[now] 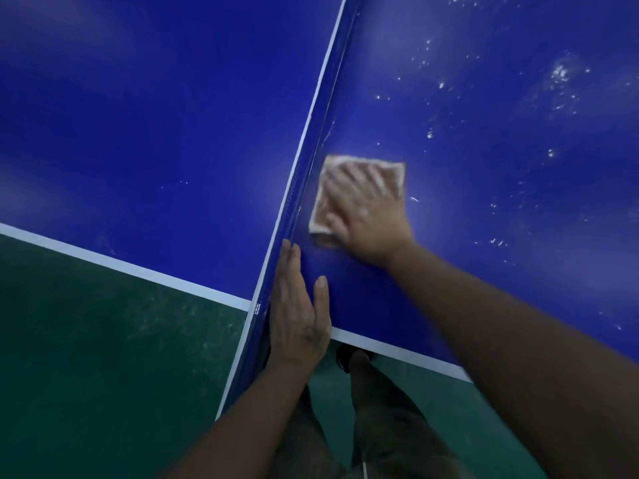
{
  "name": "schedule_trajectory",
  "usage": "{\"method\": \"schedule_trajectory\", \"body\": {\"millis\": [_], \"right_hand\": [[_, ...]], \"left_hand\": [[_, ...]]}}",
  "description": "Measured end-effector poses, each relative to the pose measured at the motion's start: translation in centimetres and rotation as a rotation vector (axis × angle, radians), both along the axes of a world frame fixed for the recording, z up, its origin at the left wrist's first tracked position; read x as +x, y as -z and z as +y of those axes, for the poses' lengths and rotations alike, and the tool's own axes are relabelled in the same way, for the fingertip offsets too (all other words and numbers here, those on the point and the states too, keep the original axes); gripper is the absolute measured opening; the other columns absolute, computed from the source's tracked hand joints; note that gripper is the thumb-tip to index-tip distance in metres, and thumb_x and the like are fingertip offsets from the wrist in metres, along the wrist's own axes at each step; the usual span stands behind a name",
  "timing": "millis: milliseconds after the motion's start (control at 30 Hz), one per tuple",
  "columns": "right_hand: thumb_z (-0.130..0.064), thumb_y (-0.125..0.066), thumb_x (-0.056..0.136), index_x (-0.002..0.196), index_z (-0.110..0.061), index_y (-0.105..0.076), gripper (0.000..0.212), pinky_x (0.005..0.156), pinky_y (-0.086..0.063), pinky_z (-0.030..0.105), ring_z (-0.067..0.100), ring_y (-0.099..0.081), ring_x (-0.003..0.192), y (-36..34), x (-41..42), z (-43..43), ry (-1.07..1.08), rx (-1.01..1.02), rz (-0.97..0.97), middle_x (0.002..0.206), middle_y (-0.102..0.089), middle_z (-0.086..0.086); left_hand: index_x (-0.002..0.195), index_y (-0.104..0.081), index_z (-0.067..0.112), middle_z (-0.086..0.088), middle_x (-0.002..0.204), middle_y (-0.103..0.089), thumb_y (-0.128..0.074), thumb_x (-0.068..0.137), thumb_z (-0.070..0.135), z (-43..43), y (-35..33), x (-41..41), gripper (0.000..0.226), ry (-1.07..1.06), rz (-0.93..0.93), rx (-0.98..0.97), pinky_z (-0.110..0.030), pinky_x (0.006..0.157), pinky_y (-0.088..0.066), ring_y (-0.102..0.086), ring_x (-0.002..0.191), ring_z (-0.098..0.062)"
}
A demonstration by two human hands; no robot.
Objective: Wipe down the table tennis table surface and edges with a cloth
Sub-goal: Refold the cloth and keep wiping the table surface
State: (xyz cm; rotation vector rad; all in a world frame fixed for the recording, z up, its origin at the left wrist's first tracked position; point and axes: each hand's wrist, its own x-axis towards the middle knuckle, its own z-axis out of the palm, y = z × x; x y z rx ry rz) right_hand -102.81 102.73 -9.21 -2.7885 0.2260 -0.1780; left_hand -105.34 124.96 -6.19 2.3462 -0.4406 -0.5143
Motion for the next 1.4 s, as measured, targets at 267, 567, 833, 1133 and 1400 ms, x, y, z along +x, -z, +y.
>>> {"method": "schedule_trajectory", "body": {"millis": [267, 567, 833, 1133, 1400], "right_hand": [[-0.044, -0.037, 0.111, 0.17, -0.011, -0.023, 0.07, 0.135, -0.002, 0.054, 0.029, -0.011, 0.167, -0.3, -5.3, -17.3, 0.404, -0.079, 0.147, 0.179, -0.018, 0.008], [-0.036, -0.054, 0.103, 0.162, -0.012, -0.045, 0.065, 0.133, -0.012, 0.057, 0.029, -0.027, 0.163, 0.2, -2.7, -4.2, 0.198, -0.066, 0.002, 0.172, -0.039, 0.005], [-0.038, -0.05, 0.106, 0.164, -0.014, -0.042, 0.064, 0.133, -0.016, 0.056, 0.027, -0.026, 0.164, 0.6, 1.1, -5.4, -0.188, -0.051, -0.019, 0.173, -0.035, 0.003], [-0.049, -0.041, 0.104, 0.167, -0.02, -0.036, 0.069, 0.134, -0.006, 0.051, 0.026, -0.022, 0.165, 0.0, 9.5, -14.1, 0.006, -0.086, 0.099, 0.175, -0.031, 0.002], [-0.043, -0.04, 0.105, 0.168, -0.012, -0.032, 0.071, 0.133, -0.005, 0.057, 0.031, -0.018, 0.165, -1.0, 7.0, -14.2, 0.241, -0.075, 0.11, 0.177, -0.026, 0.008]], "left_hand": [[0.172, -0.027, 0.011, 0.0, 0.182, -0.018, -0.039, 0.116, 0.043, -5.4, 1.4, 1.7, 0.066, 0.057, -0.038, -0.041, -0.046, 0.136, -0.021, -0.015, 0.168, -0.013], [0.17, -0.027, 0.008, -0.009, 0.18, -0.025, -0.039, 0.114, 0.048, -9.6, 3.9, 5.7, 0.071, -0.014, -0.171, -0.141, -0.044, 0.136, -0.022, -0.021, 0.168, -0.02], [0.173, -0.018, 0.009, -0.009, 0.182, -0.016, -0.035, 0.115, 0.054, -9.6, 4.9, 5.1, 0.075, -0.035, -0.307, -0.017, -0.04, 0.136, -0.02, -0.013, 0.169, -0.019], [0.166, -0.035, -0.003, -0.016, 0.178, -0.029, -0.035, 0.118, 0.041, -10.0, 6.0, 5.6, 0.065, 0.041, -0.494, 0.178, -0.046, 0.136, -0.022, -0.02, 0.168, -0.029], [0.168, -0.032, -0.001, -0.014, 0.18, -0.024, -0.04, 0.115, 0.036, -10.0, 5.8, 5.7, 0.066, 0.058, -0.48, 0.254, -0.044, 0.138, -0.017, -0.015, 0.169, -0.027]]}}
